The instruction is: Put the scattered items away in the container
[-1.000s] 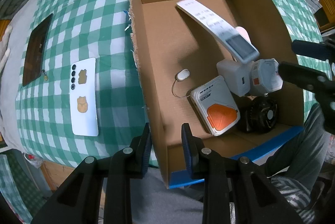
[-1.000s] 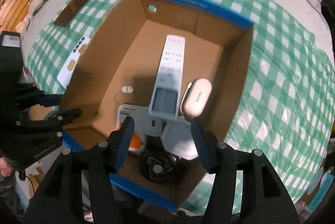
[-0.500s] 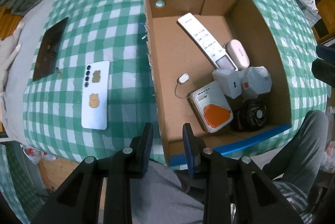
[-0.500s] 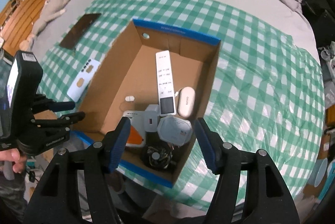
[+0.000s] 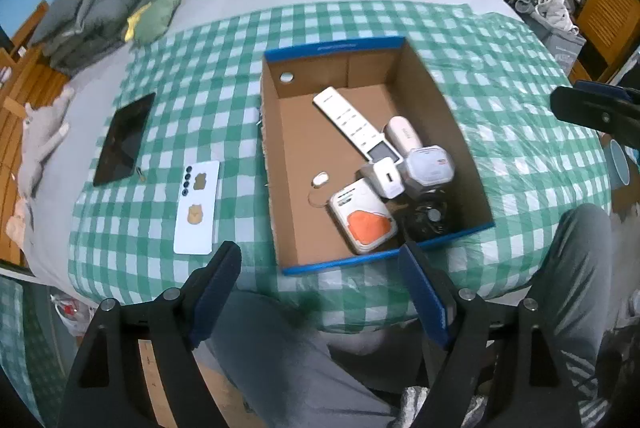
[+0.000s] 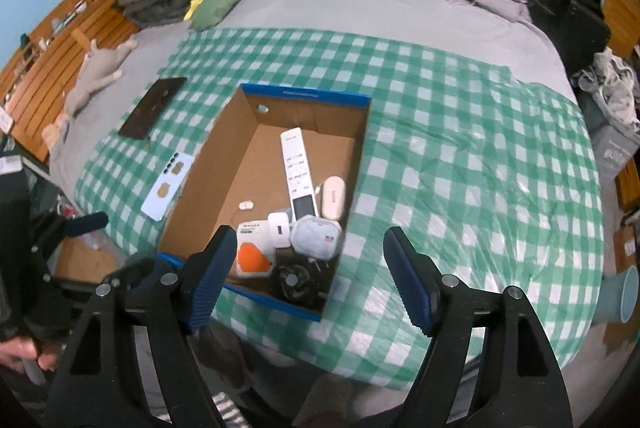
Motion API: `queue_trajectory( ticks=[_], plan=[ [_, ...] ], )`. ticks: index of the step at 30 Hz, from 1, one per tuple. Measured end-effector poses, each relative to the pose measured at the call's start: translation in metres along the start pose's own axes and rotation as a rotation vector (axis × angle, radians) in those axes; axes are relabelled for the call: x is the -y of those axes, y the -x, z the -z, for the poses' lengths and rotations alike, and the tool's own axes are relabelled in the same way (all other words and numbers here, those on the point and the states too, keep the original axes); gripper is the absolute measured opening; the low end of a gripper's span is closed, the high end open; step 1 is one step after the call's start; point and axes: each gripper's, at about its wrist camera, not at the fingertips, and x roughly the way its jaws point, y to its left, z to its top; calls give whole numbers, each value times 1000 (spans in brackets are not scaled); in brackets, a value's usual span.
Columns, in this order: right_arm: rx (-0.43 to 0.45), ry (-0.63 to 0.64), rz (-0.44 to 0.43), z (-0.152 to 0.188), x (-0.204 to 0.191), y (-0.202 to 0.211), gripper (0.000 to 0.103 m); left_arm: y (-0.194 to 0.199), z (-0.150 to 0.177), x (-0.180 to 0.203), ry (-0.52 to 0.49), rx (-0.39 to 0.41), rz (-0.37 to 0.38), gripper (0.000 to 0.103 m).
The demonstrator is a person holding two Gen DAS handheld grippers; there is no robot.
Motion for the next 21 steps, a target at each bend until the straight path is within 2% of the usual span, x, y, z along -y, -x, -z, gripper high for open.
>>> queue_trajectory(
  ticks=[4,10,16,21],
  plan=[
    [26,-26,20,13,6,15,76,20,11,13,-9,74,-27,89],
    [67,-54,35,32,11,32,76,42,18,18,44,167,-33,89],
    [93,-68,29,45,13,47,76,57,24,24,62,208,-16,92],
    [100,-81,29,51,14,54,76,61,28,31,42,190,-64,94]
  ],
)
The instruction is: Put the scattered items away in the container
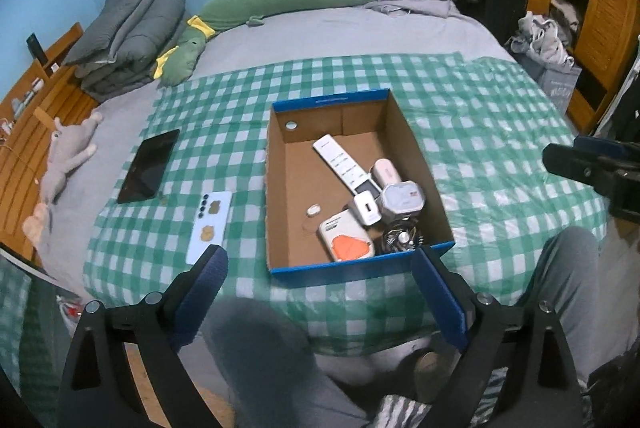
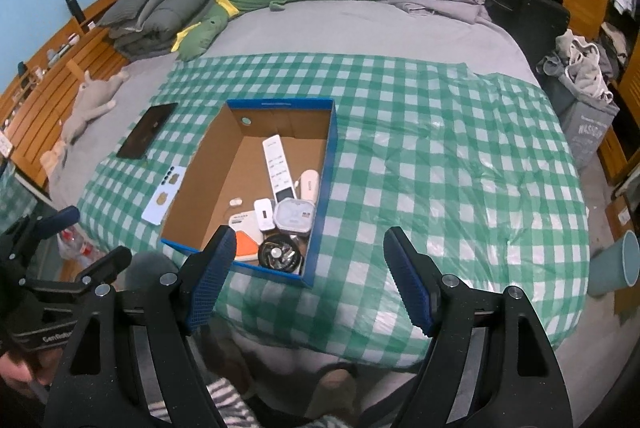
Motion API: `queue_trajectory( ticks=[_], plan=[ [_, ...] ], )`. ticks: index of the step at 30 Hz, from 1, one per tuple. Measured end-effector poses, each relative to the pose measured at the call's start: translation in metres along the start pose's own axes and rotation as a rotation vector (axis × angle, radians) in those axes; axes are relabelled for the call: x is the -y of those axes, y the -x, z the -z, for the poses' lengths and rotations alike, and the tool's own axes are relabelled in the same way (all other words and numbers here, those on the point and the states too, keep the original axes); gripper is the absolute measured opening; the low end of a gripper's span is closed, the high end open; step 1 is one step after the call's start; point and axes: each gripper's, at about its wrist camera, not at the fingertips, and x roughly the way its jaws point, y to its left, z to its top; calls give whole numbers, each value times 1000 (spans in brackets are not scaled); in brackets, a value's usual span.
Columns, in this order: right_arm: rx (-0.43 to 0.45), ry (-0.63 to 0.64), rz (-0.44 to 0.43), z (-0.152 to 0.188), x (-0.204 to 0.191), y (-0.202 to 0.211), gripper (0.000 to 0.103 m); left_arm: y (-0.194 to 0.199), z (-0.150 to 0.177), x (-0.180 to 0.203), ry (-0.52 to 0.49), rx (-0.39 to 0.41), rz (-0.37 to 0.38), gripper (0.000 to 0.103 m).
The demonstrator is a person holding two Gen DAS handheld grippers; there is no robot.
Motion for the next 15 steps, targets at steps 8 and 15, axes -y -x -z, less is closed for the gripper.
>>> queue_trajectory(
  ticks=[8,15],
  plan=[
    [-2,-7,-8,3,1,3,76,0,6,1,54,-23,50,94],
    [-16,-11,-8,10,1,4,76,1,10,2,68,-43,62,94]
  ],
)
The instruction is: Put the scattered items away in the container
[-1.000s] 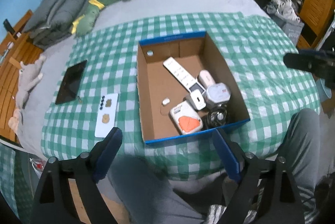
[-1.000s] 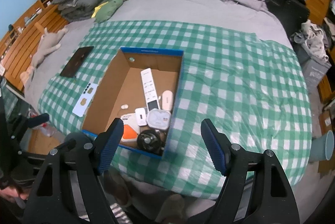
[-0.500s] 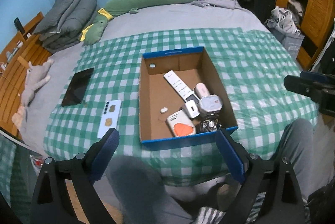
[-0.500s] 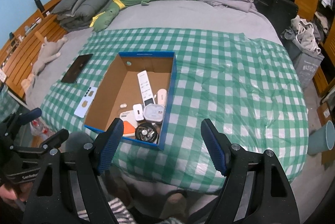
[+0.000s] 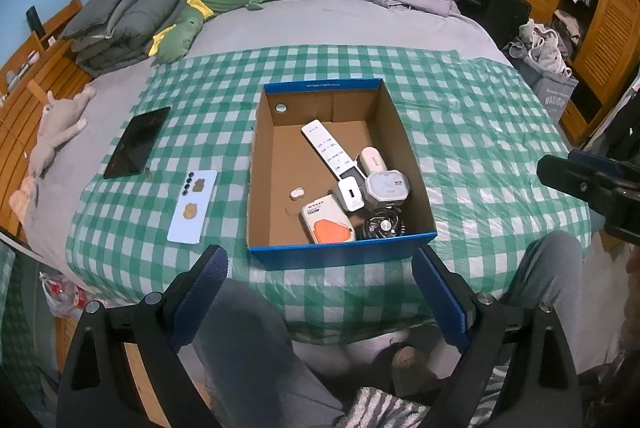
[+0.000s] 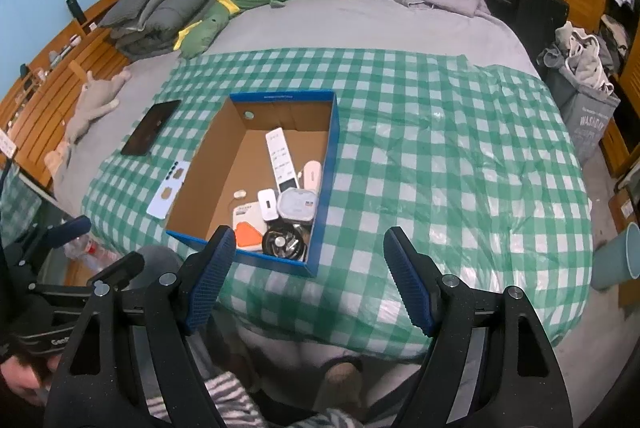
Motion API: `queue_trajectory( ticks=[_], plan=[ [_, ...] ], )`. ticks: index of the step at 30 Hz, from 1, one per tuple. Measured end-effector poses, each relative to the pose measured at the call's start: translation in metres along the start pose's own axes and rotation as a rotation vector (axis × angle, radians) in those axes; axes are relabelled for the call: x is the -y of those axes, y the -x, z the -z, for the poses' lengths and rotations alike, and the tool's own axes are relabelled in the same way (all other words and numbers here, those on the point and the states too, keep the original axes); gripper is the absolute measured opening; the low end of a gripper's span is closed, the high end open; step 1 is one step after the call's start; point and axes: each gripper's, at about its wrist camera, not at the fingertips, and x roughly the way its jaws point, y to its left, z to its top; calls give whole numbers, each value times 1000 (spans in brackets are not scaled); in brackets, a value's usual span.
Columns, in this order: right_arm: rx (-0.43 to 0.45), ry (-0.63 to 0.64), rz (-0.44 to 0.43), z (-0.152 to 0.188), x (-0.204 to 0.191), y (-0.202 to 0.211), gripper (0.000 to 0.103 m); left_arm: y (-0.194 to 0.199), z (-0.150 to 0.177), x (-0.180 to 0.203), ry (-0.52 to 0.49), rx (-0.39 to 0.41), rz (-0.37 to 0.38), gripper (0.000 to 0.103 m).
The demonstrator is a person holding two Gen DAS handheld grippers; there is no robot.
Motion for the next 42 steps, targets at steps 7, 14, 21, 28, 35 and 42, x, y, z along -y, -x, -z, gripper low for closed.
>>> queue_trajectory(
  ticks=[7,14,21,28,35,42],
  plan=[
    [-2,1,-1,2,-2,1,76,0,2,1,-13,-4,-13,95],
    [-2,2,-1,2,-4,1,76,3,2,4,-26,7,-11,95],
    [-4,1,1,3,-4,2,76,2,3,6,-21,-4,1,96],
    [-1,3,-5,3,-4,2,76,2,4,5,-22,-4,6,96],
    [-10,3,-6,6,-5,3,76,1,6,3,-14,-12,5,96],
    [-11,1,-7,8,-6,4,76,1,7,0,-7,-16,4,96]
  ],
)
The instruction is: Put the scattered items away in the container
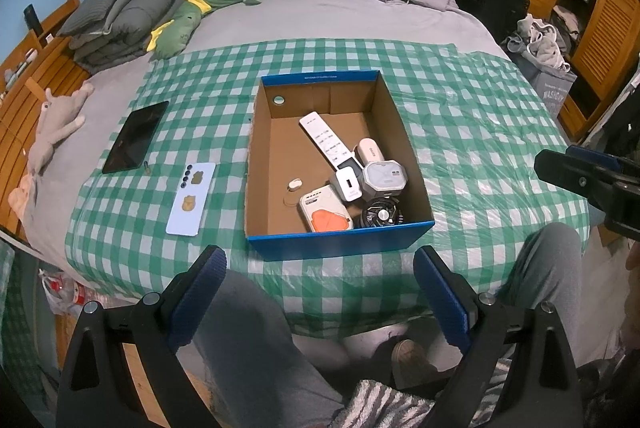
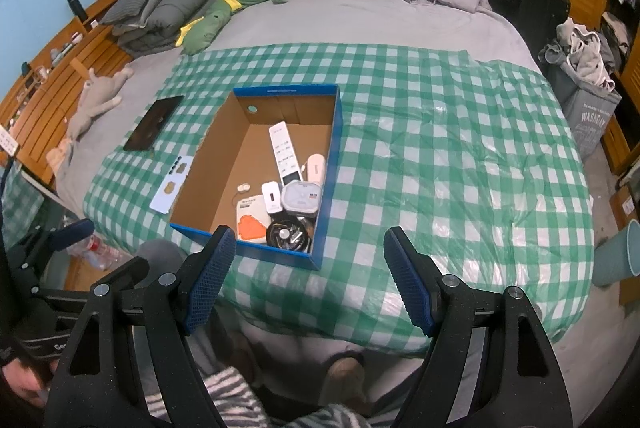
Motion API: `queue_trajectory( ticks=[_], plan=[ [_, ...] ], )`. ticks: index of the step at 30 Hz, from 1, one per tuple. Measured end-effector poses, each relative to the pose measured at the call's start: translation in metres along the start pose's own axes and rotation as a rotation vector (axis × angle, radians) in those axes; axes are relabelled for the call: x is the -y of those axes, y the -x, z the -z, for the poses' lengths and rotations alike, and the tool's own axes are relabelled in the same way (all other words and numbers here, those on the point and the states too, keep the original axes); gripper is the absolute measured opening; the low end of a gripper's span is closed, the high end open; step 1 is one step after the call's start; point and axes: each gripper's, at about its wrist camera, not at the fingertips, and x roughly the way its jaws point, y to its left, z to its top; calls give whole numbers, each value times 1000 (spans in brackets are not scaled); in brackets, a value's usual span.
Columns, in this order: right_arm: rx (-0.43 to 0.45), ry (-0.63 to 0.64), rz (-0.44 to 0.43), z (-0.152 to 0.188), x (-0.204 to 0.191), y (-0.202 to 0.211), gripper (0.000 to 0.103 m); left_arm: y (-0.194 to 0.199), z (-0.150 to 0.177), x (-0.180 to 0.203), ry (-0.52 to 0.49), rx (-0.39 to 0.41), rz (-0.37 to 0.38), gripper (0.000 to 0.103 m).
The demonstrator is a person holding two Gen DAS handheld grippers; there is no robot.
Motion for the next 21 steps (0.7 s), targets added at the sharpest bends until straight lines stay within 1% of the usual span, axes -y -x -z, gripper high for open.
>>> queue_trajectory(
  ticks=[21],
  plan=[
    [-6,-4,-1,1,-3,-3,76,-2,0,1,5,-12,8,96]
  ],
)
